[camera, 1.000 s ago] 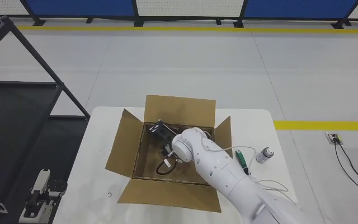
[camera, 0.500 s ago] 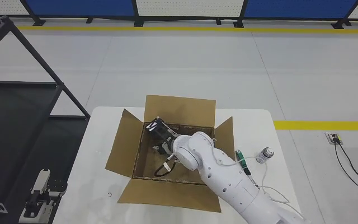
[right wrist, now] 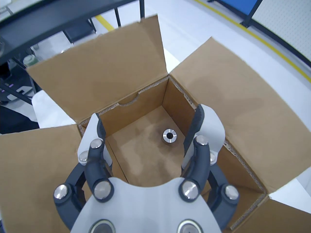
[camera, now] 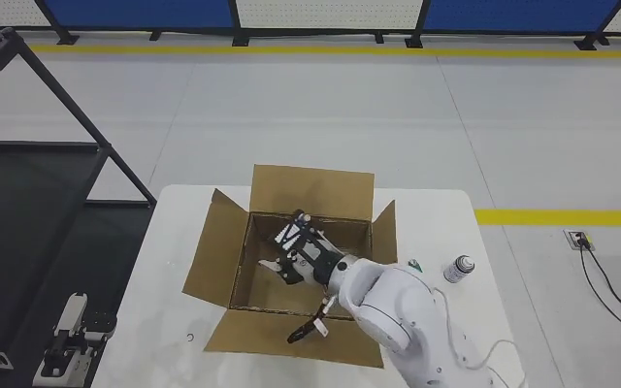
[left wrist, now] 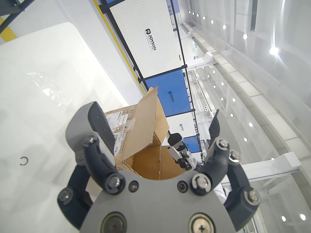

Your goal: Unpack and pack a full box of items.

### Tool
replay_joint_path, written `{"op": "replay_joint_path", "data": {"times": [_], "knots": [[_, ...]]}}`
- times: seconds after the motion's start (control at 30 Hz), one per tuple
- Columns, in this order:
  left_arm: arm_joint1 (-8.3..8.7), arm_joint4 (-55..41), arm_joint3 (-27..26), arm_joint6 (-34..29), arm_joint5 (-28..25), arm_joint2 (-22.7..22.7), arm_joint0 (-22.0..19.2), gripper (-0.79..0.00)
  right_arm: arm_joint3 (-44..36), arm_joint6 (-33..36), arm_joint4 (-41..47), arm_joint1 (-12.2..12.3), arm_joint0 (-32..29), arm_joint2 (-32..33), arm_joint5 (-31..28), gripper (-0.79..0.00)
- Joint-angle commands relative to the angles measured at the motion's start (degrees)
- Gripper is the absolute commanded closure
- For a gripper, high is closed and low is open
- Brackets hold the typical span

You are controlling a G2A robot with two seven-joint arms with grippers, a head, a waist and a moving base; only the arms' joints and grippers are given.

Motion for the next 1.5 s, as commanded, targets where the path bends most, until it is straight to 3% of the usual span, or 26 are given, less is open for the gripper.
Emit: {"op": "replay_joint_path", "data": {"times": [0.0,0.27,0.87,1.17,1.47], "knots": [[0.0,0.0,0.0,0.0,0.0,0.0,0.0,-0.785,-4.1,-1.6,-0.6,0.5,-3.1,2.6,-0.1,-0.785],[0.0,0.0,0.0,0.0,0.0,0.0,0.0,-0.785,-16.7,-8.2,-1.6,2.2,-15.2,12.0,1.2,-0.785],[0.0,0.0,0.0,0.0,0.0,0.0,0.0,-0.785,-17.0,-9.9,-0.7,2.4,-16.1,13.1,0.8,-0.785],[0.0,0.0,0.0,0.0,0.0,0.0,0.0,-0.785,-25.0,-13.0,-0.2,3.6,-24.2,26.7,3.6,-0.785],[0.0,0.0,0.0,0.0,0.0,0.0,0.0,-0.785,-25.6,-11.1,1.8,4.9,-33.1,39.9,-1.1,-0.785]]}}
